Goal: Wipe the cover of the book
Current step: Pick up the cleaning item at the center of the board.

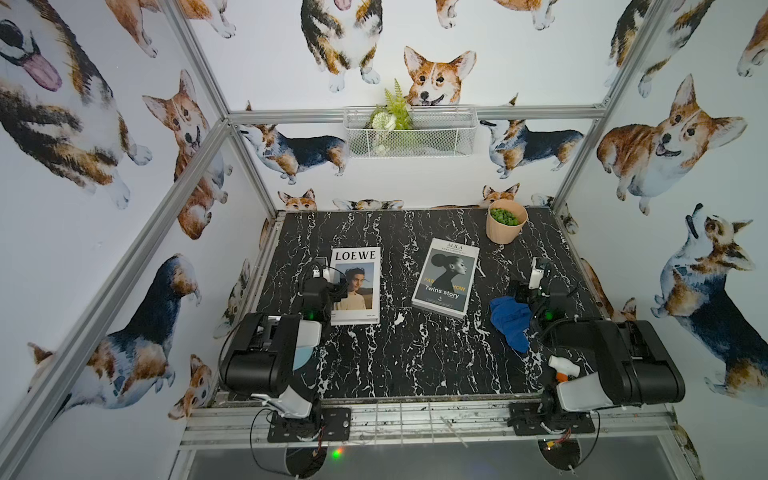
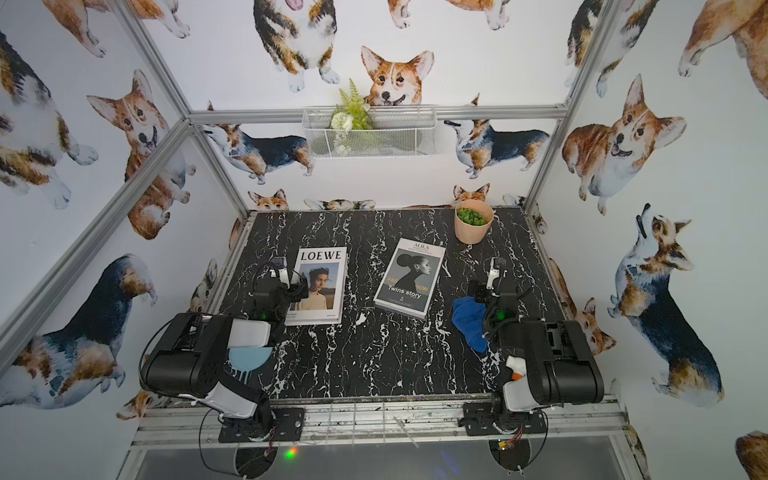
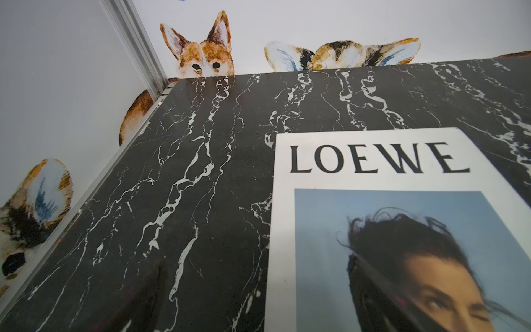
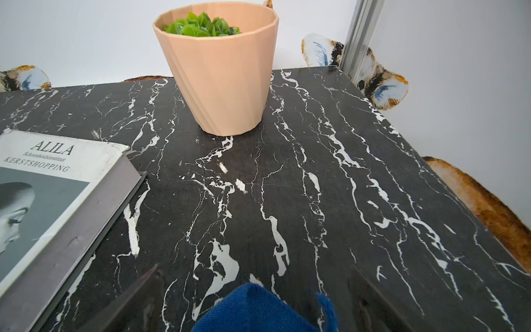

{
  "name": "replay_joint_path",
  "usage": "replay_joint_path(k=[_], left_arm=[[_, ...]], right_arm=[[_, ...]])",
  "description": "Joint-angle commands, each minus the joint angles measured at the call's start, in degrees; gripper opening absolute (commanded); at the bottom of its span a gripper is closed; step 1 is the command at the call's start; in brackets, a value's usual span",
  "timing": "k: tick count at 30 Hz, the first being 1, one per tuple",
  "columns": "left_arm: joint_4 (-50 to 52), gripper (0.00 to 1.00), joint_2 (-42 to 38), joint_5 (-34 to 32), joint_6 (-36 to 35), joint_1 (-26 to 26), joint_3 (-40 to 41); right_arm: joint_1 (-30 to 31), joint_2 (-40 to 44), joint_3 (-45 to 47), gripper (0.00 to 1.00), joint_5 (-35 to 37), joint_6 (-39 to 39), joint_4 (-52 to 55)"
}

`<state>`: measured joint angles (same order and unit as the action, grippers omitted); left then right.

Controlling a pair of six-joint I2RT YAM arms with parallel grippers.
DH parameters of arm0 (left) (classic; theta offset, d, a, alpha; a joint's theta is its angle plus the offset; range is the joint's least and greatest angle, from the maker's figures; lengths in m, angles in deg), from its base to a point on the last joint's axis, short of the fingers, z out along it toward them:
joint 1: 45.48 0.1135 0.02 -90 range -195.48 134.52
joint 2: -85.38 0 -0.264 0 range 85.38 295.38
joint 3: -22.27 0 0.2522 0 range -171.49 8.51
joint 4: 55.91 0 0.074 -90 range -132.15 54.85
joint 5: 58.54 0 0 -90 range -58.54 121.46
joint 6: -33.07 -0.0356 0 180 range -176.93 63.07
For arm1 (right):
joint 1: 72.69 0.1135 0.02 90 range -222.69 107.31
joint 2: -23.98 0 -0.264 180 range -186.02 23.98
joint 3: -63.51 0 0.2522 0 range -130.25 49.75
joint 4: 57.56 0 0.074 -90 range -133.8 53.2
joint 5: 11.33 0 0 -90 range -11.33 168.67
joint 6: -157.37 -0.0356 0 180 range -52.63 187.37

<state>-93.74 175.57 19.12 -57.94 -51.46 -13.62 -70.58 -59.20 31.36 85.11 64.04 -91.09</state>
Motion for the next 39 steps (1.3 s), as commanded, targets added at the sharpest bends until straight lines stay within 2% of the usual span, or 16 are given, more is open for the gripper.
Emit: replay_joint_path(k=[1, 34, 36, 37, 39], left_arm=[[-1.58, 1.00, -0.27, 0.39, -0.13, 0.10, 0.15], [-1.71, 1.00, -0.32, 0.16, 0.00, 0.08, 0.34], [-1.24, 1.00, -1.66, -2.04, 0.03, -0.04, 0.32], [2.25, 1.00, -4.36, -2.41, -0.18, -0.43, -0.39], [13.04, 1.00, -10.30, -3.10, -0.91, -1.41, -3.90]], right_arm=[[-0.09, -0.01, -0.20, 1.00, -0.07, 0.08, -0.70], [-0.27, -0.04, -0.41, 1.00, -0.46, -0.08, -0.37], [0.69, 2.49, 1.05, 1.00, 2.09, 0.25, -2.05], [2.57, 6.56, 0.74, 1.00, 7.12, 1.21, 1.69], [7.33, 15.68, -4.38, 1.00, 15.20, 2.54, 18.33]])
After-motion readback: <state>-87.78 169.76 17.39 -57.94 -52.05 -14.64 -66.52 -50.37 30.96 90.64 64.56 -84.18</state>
